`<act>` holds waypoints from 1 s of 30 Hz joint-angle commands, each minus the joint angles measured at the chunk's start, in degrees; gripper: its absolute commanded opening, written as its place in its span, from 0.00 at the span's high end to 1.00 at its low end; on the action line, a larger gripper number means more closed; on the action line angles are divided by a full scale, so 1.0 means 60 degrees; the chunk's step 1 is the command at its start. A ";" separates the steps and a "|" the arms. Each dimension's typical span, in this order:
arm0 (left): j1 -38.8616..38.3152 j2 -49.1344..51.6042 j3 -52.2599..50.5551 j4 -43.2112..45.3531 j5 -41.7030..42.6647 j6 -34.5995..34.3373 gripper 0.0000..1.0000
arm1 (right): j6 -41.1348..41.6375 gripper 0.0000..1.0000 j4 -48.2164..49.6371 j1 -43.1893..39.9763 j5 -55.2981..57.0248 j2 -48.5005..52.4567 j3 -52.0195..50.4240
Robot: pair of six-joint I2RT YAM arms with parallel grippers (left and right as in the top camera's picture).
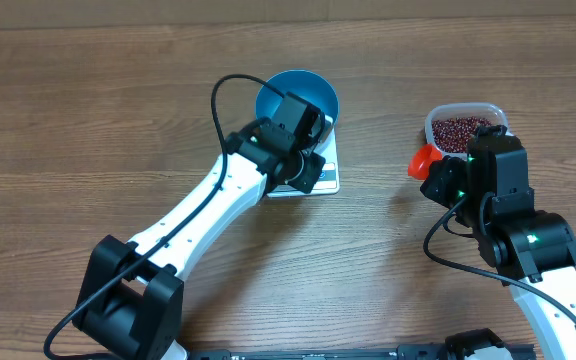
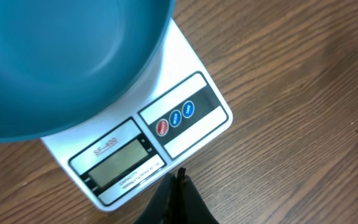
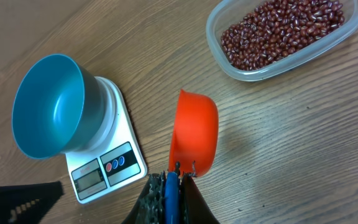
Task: Scoop item into bowl and weigh 150g on scale
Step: 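Move the left gripper down to the scale's TARE button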
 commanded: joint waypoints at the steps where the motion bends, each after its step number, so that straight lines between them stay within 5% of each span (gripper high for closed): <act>1: -0.0080 -0.0080 -0.0514 0.0594 -0.0219 0.0259 0.96 | 0.0044 0.96 0.0047 -0.0022 0.0164 -0.0131 0.0248; 30: -0.0572 0.0889 -0.0801 0.2007 -0.1424 -0.0295 0.96 | 0.0069 0.96 0.0004 -0.0022 0.0168 -0.0124 0.0244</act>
